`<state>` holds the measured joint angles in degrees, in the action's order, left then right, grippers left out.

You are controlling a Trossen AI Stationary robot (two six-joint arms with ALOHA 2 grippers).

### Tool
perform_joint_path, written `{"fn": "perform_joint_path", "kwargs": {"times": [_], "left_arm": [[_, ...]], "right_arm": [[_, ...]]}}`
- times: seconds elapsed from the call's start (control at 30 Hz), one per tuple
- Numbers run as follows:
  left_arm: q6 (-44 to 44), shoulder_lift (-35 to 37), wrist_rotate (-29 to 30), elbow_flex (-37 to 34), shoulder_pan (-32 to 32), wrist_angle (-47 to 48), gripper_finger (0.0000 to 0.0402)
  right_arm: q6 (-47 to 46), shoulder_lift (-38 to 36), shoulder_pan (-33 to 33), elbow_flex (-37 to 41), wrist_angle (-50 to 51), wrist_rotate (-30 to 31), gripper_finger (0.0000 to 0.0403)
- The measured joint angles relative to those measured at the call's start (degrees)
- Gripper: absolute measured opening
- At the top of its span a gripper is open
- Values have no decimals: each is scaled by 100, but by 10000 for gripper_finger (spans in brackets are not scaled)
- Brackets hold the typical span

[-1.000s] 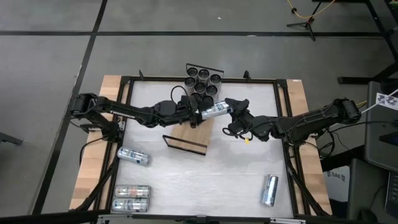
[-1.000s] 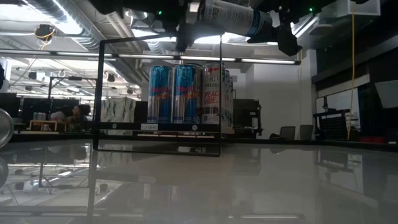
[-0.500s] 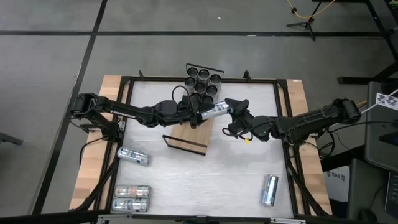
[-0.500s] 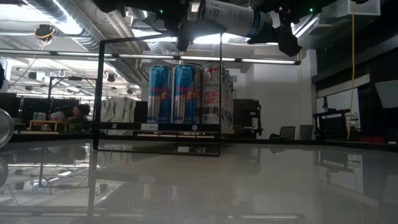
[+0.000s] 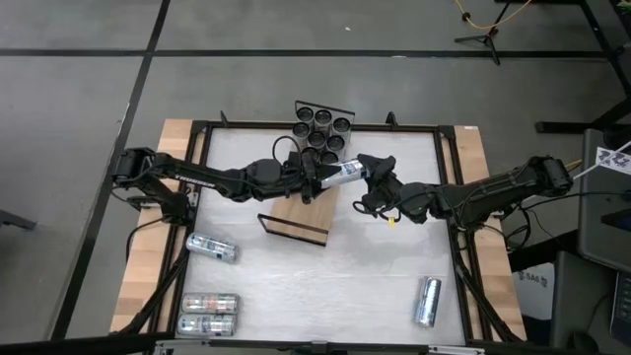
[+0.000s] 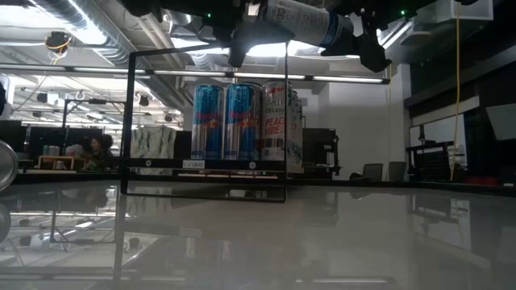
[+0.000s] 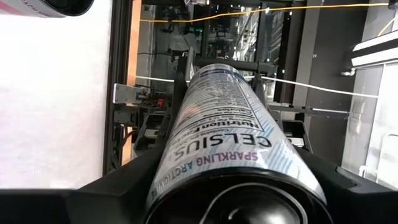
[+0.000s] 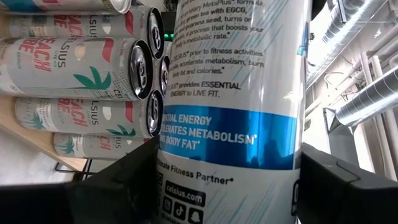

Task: Place canned beverage on shelf
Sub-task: Put the top right blue soda can on the shelf

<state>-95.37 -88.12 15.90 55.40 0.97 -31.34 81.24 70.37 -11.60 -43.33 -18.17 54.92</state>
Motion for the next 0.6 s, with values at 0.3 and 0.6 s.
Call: {"fn": "perform_joint_path", "kwargs": {"times": [0.3,0.6], "left_arm": [[200,1,-8,0,3,-14,247],[524,1,-13,0,1,-15,246]], "right_arm": [[30,0,0,0,13,-2,281],[32,0,-11,0,-19,0,284]]}}
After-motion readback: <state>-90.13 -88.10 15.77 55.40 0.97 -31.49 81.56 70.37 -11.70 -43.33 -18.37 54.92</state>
